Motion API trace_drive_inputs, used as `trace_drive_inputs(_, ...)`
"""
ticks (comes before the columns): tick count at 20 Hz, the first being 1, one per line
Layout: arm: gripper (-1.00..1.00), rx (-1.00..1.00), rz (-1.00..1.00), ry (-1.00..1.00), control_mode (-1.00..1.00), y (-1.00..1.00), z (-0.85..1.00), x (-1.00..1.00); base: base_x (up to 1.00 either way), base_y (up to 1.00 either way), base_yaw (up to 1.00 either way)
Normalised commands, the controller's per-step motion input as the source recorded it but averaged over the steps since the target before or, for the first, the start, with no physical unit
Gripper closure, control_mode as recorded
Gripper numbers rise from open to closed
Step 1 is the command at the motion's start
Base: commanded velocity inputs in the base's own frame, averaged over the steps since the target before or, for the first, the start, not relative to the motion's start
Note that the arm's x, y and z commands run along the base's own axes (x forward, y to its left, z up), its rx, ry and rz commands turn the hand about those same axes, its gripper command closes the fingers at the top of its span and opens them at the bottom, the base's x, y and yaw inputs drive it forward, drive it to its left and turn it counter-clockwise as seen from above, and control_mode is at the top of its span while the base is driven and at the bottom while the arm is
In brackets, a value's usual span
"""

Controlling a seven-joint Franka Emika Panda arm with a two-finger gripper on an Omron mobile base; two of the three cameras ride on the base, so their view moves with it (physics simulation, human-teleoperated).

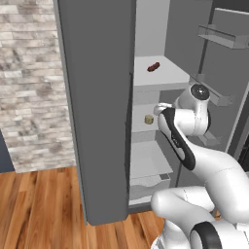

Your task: Retrieve the sausage and cheese from the fridge and place them on the cutting board on the counter.

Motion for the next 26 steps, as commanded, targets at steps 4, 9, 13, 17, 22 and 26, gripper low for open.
trace_drive_inputs(4,-1.00,0.00,0.00,0.00,-1.00,0.00,0.00,0.00,0.00,0.00,0.00)
trace_drive_inputs(9,-1.00,0.00,0.00,0.00,-1.00,0.00,0.00,0.00,0.00,0.00,0.00)
trace_drive_inputs(13,-1.00,0.00,0.00,0.00,-1.00,0.00,0.00,0.00,0.00,0.00,0.00)
trace_drive_inputs(17,-1.00,0.00,0.00,0.00,1.00,0.00,0.00,0.00,0.00,0.00,0.00)
trace_drive_inputs(22,-1.00,0.00,0.00,0.00,1.00,0.00,0.00,0.00,0.00,0.00,0.00)
trace_drive_inputs(26,-1.00,0.00,0.00,0.00,1.00,0.00,0.00,0.00,0.00,0.00,0.00)
